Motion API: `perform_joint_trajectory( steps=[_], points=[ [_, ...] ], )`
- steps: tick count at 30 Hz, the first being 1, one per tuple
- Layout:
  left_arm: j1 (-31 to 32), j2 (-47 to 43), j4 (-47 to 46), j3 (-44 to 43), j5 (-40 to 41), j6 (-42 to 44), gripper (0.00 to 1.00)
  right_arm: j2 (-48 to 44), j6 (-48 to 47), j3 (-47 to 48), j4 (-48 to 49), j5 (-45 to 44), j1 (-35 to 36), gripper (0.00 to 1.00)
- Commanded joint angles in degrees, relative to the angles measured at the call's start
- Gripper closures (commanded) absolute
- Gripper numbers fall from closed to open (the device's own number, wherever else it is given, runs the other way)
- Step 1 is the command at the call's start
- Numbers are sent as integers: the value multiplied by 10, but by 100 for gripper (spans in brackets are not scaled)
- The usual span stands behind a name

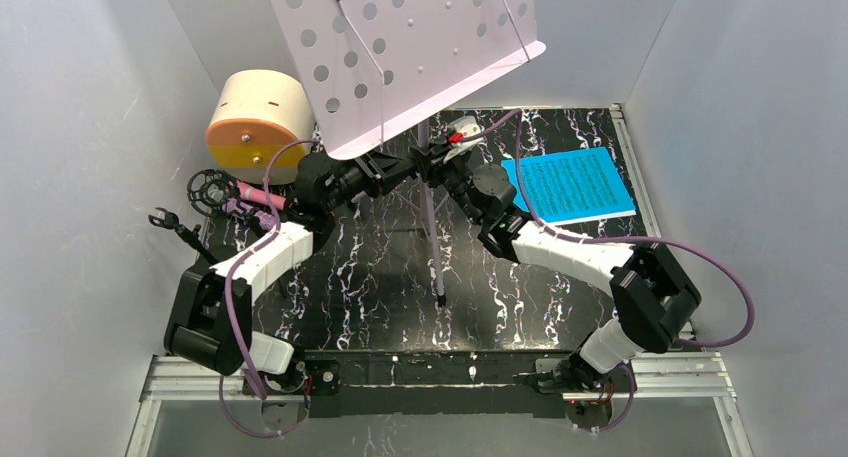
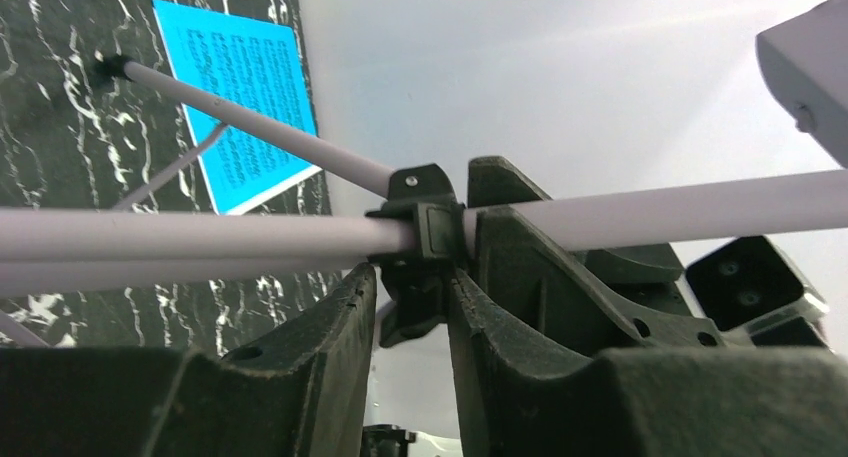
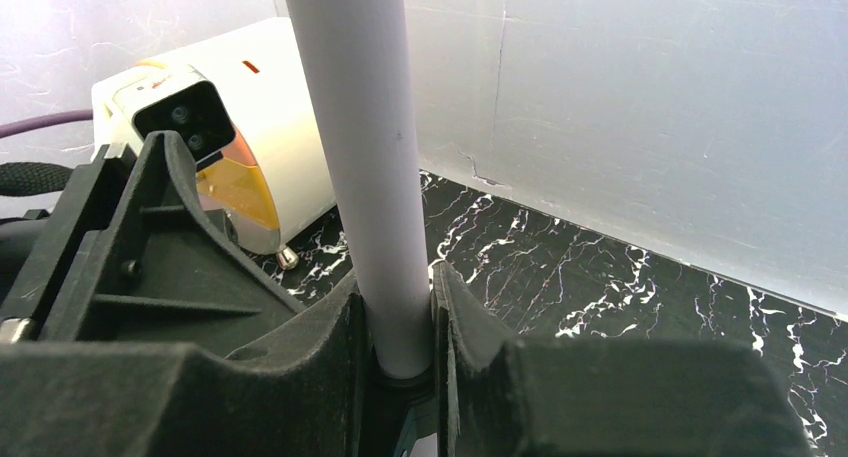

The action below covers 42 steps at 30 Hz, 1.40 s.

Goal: Pack up the instrument practice props
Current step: Unscrew the knob on the music stand.

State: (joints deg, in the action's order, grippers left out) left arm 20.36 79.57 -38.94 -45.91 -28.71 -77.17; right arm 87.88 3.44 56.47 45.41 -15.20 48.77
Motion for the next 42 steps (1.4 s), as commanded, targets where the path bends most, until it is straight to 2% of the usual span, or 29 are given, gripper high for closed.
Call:
perform_joint_trajectory(
  steps=[1, 4, 8, 10, 14, 18, 23, 27, 28, 30, 32, 35, 39, 42],
  points=[
    [-7, 7, 18, -20, 4, 83, 66, -3, 75, -31, -55, 1, 8, 99],
    [-7, 0, 9, -2, 20, 85, 64, -3, 80, -35, -50, 2, 8, 99],
    [-6, 5, -22, 8, 16, 64, 67, -4, 83, -39, -46, 3, 8, 99],
    [-6, 9, -33, 13, 12, 45, 74, -6, 84, -41, -43, 3, 7, 99],
    [-6, 12, -53, 31, 11, -16, 100, -11, 87, -48, -35, -5, 8, 99],
    [-5, 8, -92, 64, 28, -118, 100, -15, 94, -57, -23, -10, 8, 99],
    [-5, -16, -94, 78, 61, -186, 100, -18, 99, -61, -17, -11, 8, 99],
    [-4, -18, -92, 66, 61, -169, 100, -21, 100, -60, -17, -12, 8, 99],
    [-4, -23, -81, 63, 63, -147, 97, -22, 99, -60, -18, -12, 8, 99],
    [-4, -36, -42, 53, 66, -96, 82, -23, 98, -59, -20, -12, 8, 99],
    [-5, -51, -3, 42, 68, -33, 71, -26, 93, -59, -22, -14, 8, 99],
    [-5, -72, 68, 18, 62, 67, 59, -30, 83, -59, -23, -16, 8, 99],
    [-5, -91, 117, 1, 56, 149, 51, -31, 72, -59, -23, -17, 8, 99],
    [-4, -91, 76, 15, 43, 142, 51, -27, 72, -59, -20, -14, 7, 99]
  ],
)
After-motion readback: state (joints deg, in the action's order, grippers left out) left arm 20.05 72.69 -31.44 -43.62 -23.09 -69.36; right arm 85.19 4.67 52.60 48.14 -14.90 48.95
